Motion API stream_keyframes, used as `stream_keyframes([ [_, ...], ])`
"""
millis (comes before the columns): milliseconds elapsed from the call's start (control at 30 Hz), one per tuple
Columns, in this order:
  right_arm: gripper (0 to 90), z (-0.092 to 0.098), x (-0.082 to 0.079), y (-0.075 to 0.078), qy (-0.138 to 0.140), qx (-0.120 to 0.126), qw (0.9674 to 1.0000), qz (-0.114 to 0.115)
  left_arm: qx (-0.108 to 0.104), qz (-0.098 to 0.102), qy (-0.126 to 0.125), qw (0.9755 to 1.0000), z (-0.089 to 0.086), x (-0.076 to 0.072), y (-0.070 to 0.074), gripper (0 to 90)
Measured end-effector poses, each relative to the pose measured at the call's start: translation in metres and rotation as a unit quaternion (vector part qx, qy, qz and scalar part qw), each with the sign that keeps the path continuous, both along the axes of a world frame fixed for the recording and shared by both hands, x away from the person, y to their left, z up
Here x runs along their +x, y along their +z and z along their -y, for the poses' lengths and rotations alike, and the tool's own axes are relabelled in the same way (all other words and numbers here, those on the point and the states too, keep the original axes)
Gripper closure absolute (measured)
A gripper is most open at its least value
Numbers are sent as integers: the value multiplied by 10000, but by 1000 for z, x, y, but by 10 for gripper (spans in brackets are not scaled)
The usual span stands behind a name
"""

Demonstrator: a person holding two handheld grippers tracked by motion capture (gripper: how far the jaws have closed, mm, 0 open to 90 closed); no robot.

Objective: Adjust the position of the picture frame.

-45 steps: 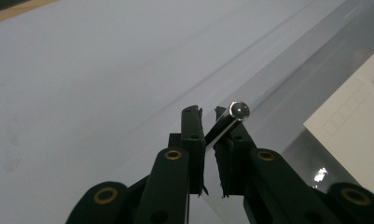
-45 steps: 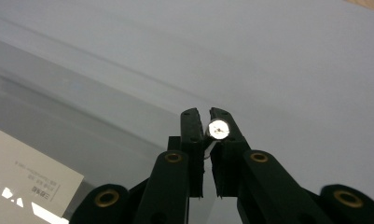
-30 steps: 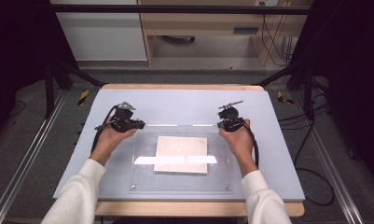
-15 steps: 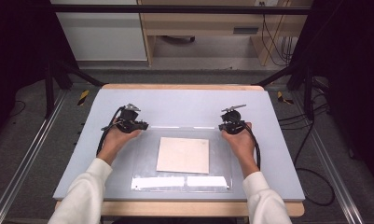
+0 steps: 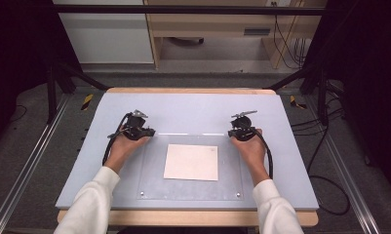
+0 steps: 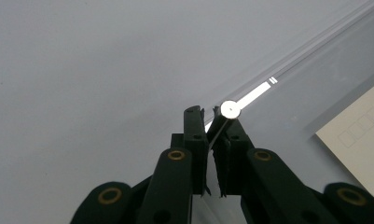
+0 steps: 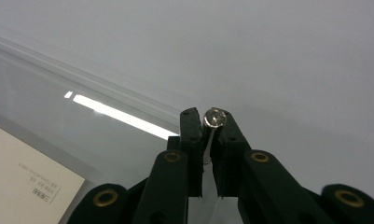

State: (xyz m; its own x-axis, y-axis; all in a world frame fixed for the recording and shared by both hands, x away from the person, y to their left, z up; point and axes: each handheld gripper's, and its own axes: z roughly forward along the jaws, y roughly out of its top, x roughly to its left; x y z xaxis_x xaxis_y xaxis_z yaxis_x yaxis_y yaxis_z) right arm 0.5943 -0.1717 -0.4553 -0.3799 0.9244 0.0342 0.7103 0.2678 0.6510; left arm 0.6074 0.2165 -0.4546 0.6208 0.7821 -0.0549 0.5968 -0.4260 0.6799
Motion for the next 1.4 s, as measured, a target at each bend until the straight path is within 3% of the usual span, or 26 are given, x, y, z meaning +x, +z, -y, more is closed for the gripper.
stream_keyframes([
  [1000, 843, 2, -1, -9, 25, 46, 9998, 179, 98, 177, 203, 9996, 5, -4, -6, 843],
  [1400, 815, 4, -3, -10, 55, 61, 9996, 282, 238, 306, 315, 9988, 9, -8, -6, 842],
])
